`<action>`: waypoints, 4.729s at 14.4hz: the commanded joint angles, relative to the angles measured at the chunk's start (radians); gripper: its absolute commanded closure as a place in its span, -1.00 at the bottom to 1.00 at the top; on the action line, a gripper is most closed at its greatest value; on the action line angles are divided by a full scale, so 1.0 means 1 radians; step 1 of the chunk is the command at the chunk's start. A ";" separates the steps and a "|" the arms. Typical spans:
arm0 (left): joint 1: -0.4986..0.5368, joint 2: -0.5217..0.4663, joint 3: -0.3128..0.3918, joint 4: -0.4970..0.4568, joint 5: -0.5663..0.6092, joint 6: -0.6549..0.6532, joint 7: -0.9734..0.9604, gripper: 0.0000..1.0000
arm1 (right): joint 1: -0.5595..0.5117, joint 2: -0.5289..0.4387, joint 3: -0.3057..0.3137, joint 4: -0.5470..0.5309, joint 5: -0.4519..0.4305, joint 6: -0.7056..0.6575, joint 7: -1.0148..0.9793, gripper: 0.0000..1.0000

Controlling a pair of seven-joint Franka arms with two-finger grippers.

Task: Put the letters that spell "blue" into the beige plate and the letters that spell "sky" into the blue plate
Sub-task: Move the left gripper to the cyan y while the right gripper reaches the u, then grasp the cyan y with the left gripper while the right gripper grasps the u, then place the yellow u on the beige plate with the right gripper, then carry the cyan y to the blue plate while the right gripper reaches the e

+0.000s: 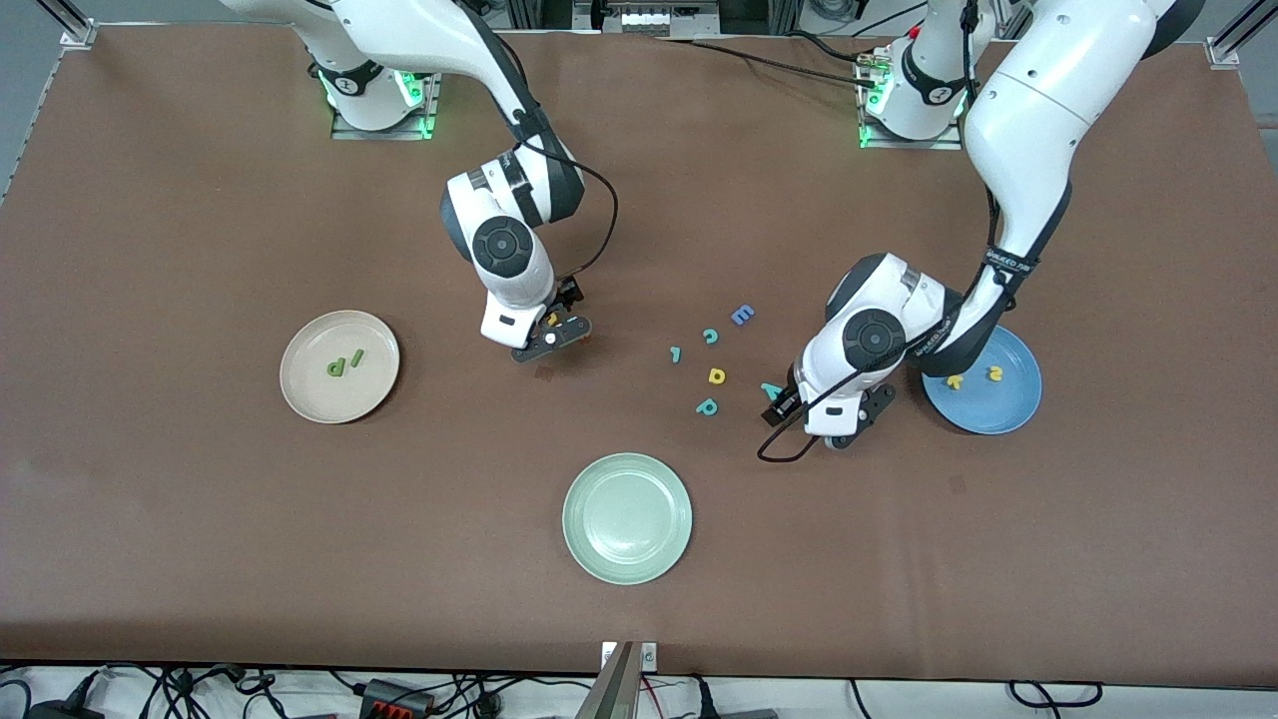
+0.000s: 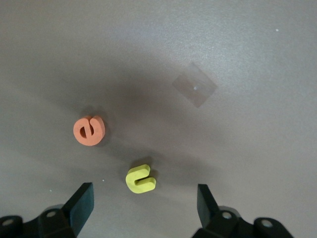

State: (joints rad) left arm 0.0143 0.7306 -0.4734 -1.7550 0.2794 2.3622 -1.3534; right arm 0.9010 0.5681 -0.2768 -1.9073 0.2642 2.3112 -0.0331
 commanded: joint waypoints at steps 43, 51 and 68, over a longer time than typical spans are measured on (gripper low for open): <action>-0.054 0.001 -0.008 -0.024 0.131 -0.026 -0.093 0.08 | -0.270 -0.040 -0.229 -0.030 0.015 -0.219 -0.142 0.81; -0.053 -0.002 -0.008 -0.024 0.144 -0.032 -0.093 0.68 | -0.258 -0.034 -0.228 0.002 0.020 -0.211 -0.113 -1.00; 0.406 -0.169 -0.016 -0.038 0.156 -0.465 0.934 0.67 | 0.228 0.119 -0.176 0.097 0.199 0.132 0.258 -1.00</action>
State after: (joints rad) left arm 0.3616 0.5835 -0.4703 -1.7148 0.4197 1.8752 -0.5208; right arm 1.1076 0.6604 -0.4577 -1.8338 0.4475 2.4328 0.1689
